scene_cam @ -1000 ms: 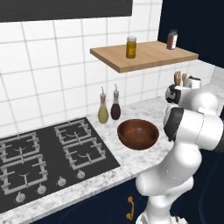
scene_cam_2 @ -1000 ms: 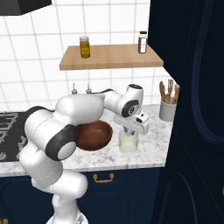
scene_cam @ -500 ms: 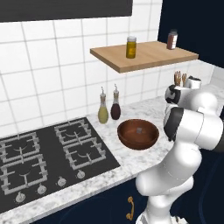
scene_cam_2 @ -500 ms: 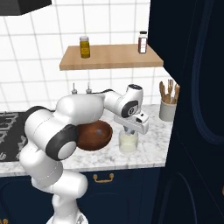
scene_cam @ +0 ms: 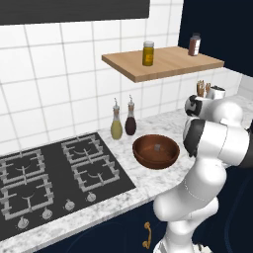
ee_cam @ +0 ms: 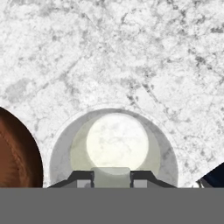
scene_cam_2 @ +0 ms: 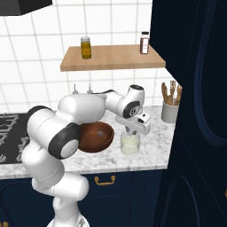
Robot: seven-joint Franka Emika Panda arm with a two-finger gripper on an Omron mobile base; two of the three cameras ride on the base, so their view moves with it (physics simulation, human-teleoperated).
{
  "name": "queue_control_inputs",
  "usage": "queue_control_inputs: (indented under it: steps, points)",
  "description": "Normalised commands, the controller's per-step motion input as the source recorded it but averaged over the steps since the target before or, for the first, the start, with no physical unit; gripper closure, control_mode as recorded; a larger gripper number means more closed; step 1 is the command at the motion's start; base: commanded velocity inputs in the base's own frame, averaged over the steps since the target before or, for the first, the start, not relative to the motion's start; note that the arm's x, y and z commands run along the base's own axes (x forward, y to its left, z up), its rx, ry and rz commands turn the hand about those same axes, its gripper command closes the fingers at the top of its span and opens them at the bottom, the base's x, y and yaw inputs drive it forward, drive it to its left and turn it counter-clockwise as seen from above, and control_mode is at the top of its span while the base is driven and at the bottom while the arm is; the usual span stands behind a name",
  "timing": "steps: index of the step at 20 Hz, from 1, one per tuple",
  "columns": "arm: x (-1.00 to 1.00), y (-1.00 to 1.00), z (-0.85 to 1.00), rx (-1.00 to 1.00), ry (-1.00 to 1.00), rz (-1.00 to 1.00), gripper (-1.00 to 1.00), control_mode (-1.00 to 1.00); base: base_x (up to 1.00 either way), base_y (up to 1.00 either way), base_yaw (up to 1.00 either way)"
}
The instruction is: Grab a lemon wedge from the fridge and one ice cube from the ice bowl, and put them in the glass of lemonade.
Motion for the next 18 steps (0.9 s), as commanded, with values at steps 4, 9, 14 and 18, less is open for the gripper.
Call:
queue_control_inputs:
  steps: [4,9,14,18]
  points:
    - [0.0,0.0,0.0,0.0,0.0,0.0,1.0,-1.0,0.0,0.0,0.0]
    - [0.0,0.0,-0.12,0.0,0.0,0.0,1.0,-1.0,0.0,0.0,0.0]
    - [0.0,0.0,-0.04,0.0,0.0,0.0,1.0,-1.0,0.0,0.0,0.0]
    - [0.0,0.0,0.0,0.0,0.0,0.0,1.0,-1.0,0.0,0.0,0.0]
